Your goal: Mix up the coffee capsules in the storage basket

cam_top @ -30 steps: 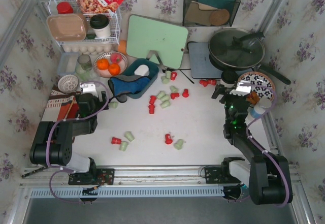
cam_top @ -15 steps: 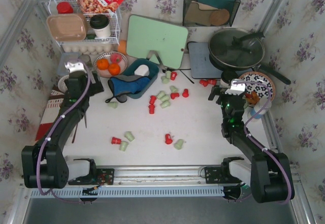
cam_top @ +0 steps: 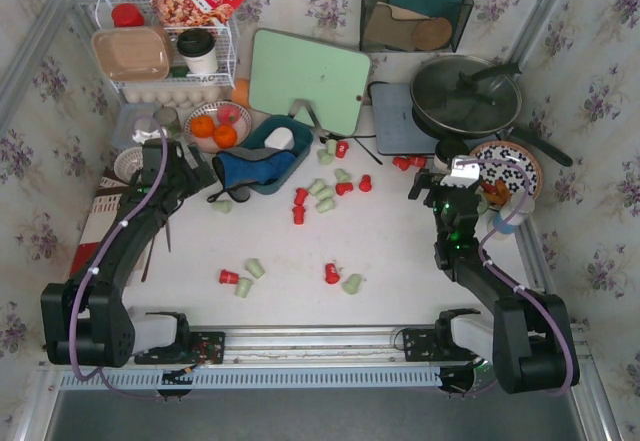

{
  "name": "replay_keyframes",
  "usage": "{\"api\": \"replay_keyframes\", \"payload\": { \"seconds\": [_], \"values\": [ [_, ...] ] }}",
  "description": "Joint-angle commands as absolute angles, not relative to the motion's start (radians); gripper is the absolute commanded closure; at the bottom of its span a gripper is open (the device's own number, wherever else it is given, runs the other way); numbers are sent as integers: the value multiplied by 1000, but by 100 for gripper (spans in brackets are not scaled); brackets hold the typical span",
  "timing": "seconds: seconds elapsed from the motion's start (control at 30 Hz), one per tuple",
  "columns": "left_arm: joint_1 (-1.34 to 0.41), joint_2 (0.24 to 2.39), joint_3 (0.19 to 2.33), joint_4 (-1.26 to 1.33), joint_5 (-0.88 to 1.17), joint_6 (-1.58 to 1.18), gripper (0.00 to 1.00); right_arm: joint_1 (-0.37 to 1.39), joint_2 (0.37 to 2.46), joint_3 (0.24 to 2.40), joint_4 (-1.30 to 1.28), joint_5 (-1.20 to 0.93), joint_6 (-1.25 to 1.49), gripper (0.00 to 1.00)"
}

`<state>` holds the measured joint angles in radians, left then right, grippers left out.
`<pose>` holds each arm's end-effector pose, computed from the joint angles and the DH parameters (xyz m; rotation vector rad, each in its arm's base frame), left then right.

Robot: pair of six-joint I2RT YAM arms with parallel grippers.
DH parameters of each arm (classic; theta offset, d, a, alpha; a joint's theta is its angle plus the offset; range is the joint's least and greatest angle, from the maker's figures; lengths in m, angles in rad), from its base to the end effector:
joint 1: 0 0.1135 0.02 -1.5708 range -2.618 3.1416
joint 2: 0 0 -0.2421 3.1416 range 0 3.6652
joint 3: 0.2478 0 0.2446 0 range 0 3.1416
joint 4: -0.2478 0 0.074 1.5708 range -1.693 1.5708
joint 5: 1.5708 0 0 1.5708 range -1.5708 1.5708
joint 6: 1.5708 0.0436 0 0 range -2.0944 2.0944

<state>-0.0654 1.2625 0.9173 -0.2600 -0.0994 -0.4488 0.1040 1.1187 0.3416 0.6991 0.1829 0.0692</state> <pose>0.2862 -0.0144 0.2536 -0.4707 2.1271 -0.1855 0.2414 0.0172 0.1987 0.1107 1.6438 -0.0187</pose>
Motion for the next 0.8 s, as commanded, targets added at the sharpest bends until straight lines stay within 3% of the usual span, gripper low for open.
{"api": "replay_keyframes", "payload": {
  "seconds": [0.0,0.17,0.63,0.67,0.77],
  "values": [
    [-89,1305,924,-119,2,-417,2,107,1140,356,711,174,71,0],
    [-120,1398,947,-29,79,-379,8,111,1153,360,707,164,64,0],
    [-154,1604,1040,-1,31,-395,27,135,1185,370,709,164,41,0],
    [-157,1611,1038,8,31,-390,30,140,1187,371,709,170,36,0],
    [-168,1642,1042,38,38,-372,55,157,1192,379,704,191,19,0]
  ]
}}
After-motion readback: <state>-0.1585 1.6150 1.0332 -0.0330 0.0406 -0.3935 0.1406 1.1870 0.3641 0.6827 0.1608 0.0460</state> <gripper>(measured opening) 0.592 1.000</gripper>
